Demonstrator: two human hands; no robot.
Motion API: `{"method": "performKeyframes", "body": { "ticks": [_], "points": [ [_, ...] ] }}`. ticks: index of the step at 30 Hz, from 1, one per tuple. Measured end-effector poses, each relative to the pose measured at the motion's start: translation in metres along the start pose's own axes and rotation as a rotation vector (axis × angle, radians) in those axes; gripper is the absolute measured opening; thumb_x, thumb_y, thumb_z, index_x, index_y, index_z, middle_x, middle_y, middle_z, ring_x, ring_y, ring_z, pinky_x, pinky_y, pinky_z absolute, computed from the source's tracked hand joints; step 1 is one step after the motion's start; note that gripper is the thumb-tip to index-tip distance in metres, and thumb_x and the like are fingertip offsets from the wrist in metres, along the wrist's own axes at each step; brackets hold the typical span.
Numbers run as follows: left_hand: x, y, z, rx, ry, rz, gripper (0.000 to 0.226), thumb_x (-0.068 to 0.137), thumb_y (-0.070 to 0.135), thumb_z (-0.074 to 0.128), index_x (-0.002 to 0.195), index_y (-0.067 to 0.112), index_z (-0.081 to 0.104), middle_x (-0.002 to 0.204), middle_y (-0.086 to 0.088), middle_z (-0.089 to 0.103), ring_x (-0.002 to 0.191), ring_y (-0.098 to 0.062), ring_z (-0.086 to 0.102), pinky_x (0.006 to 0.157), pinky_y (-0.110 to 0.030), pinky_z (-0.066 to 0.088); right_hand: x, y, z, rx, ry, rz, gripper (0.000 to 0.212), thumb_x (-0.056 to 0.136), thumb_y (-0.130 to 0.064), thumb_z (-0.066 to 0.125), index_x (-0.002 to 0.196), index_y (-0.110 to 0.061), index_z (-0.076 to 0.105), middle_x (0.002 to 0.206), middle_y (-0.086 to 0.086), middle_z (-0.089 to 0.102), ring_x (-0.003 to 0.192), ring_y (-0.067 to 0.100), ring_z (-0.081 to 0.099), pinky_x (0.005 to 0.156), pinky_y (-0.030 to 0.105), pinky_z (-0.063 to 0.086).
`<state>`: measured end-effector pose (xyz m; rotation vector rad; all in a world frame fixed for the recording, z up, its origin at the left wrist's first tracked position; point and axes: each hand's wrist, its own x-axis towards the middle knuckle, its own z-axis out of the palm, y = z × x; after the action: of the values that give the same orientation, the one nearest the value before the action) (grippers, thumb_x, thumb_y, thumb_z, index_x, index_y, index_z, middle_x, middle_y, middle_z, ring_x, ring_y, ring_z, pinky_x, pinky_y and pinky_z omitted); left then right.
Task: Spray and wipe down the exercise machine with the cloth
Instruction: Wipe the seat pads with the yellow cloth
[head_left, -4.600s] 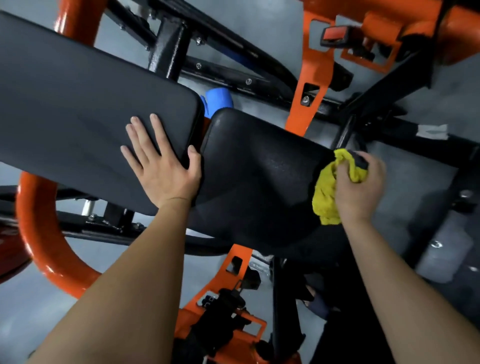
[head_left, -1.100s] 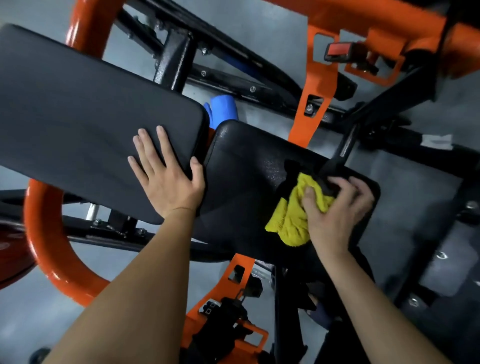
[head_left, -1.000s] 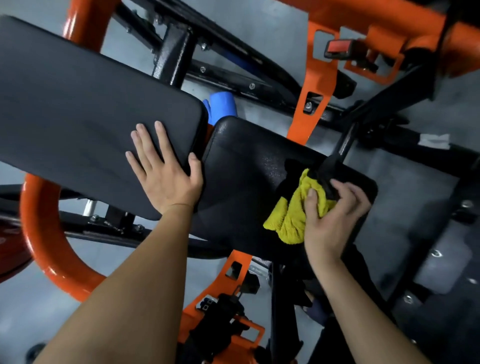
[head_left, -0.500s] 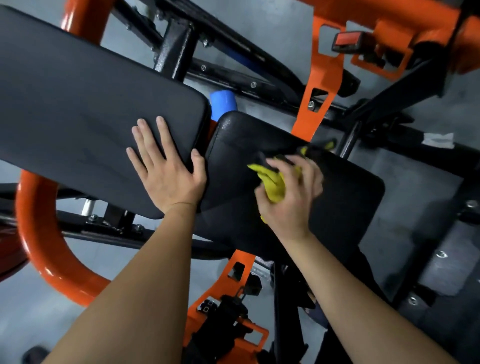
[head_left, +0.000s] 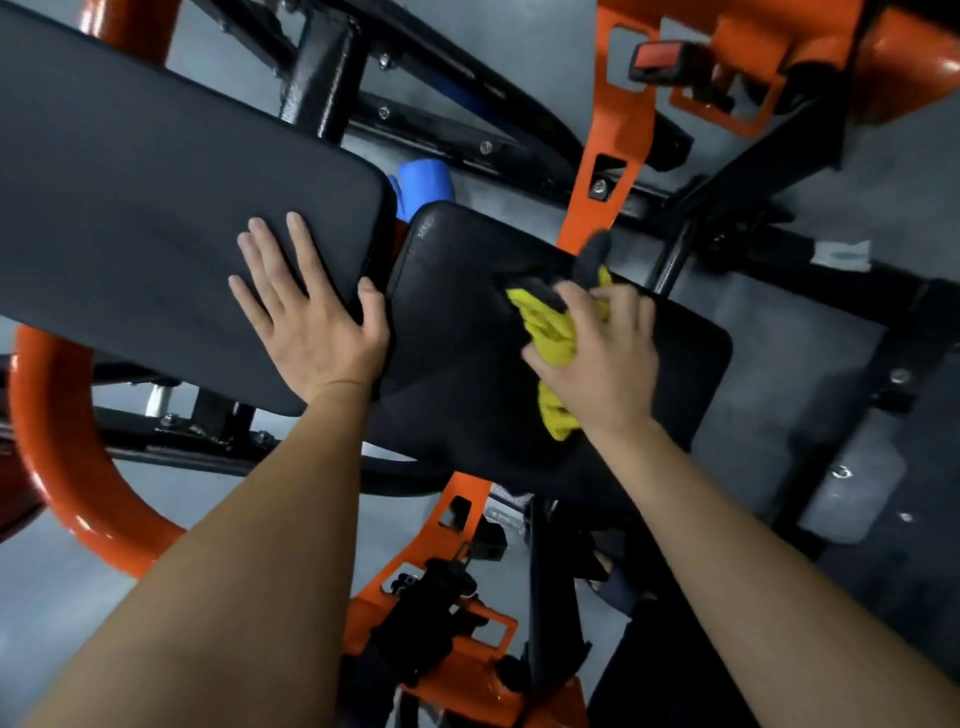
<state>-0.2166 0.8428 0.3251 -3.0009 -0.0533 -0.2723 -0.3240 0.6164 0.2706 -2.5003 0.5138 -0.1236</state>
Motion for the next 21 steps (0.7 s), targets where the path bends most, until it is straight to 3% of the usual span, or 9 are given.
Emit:
{"method": "performKeyframes", "body": {
  "ticks": [3, 6, 10, 13, 18, 21],
  "points": [
    [-0.001, 0.001, 0.0, 0.0, -0.006, 0.001, 0.083, 0.094, 0.047, 0.047, 0.165, 0.016, 0.015, 0.171, -0.016, 0.011, 0.159, -0.031, 0.008, 0.127, -0.052, 0.006, -0.041, 0.064, -0.012, 0.09, -0.041, 0.26, 0.064, 0.069, -0.046, 0.078, 0.126, -0.024, 0.063, 0.119, 0.012, 0.052, 0.114, 0.037, 0.05, 0.082, 0.047, 0.053],
    [0.0, 0.0, 0.002, 0.002, 0.009, 0.004, 0.082, 0.096, 0.048, 0.045, 0.165, 0.017, 0.015, 0.171, -0.017, 0.012, 0.159, -0.032, 0.009, 0.127, -0.053, 0.007, -0.057, 0.086, -0.02, 0.328, 0.038, 0.669, 0.061, 0.065, -0.045, 0.071, 0.123, -0.032, 0.058, 0.118, -0.001, 0.053, 0.115, 0.03, 0.055, 0.098, 0.051, 0.05],
    [-0.001, 0.001, 0.004, -0.006, 0.019, 0.002, 0.081, 0.096, 0.048, 0.045, 0.165, 0.017, 0.015, 0.171, -0.016, 0.011, 0.159, -0.032, 0.009, 0.127, -0.053, 0.006, -0.033, 0.067, -0.02, 0.573, 0.147, 0.881, 0.046, 0.066, -0.039, 0.072, 0.11, -0.034, 0.062, 0.104, -0.002, 0.067, 0.095, 0.019, 0.067, 0.09, 0.049, 0.057],
    [-0.001, 0.001, 0.005, -0.001, 0.034, 0.001, 0.081, 0.096, 0.048, 0.045, 0.165, 0.016, 0.016, 0.17, -0.016, 0.012, 0.158, -0.032, 0.009, 0.128, -0.052, 0.006, -0.019, 0.032, -0.02, 0.564, 0.05, 0.738, 0.048, 0.063, -0.046, 0.071, 0.109, -0.036, 0.062, 0.107, 0.001, 0.067, 0.097, 0.02, 0.065, 0.092, 0.045, 0.055],
    [0.0, -0.001, 0.007, -0.014, 0.056, 0.015, 0.081, 0.095, 0.047, 0.046, 0.164, 0.015, 0.018, 0.17, -0.017, 0.014, 0.158, -0.033, 0.011, 0.128, -0.053, 0.007, 0.035, -0.056, -0.023, 0.532, -0.387, 0.29, 0.043, 0.064, -0.056, 0.07, 0.103, -0.039, 0.059, 0.101, -0.005, 0.059, 0.092, 0.014, 0.058, 0.08, 0.031, 0.046],
    [-0.002, -0.004, 0.011, -0.029, 0.075, 0.025, 0.08, 0.095, 0.047, 0.047, 0.164, 0.015, 0.021, 0.17, -0.016, 0.016, 0.158, -0.033, 0.013, 0.128, -0.052, 0.008, 0.064, -0.072, -0.028, 0.371, -0.537, 0.295, 0.041, 0.069, -0.058, 0.069, 0.102, -0.036, 0.057, 0.099, -0.007, 0.063, 0.095, 0.021, 0.058, 0.083, 0.036, 0.047]
  ]
}}
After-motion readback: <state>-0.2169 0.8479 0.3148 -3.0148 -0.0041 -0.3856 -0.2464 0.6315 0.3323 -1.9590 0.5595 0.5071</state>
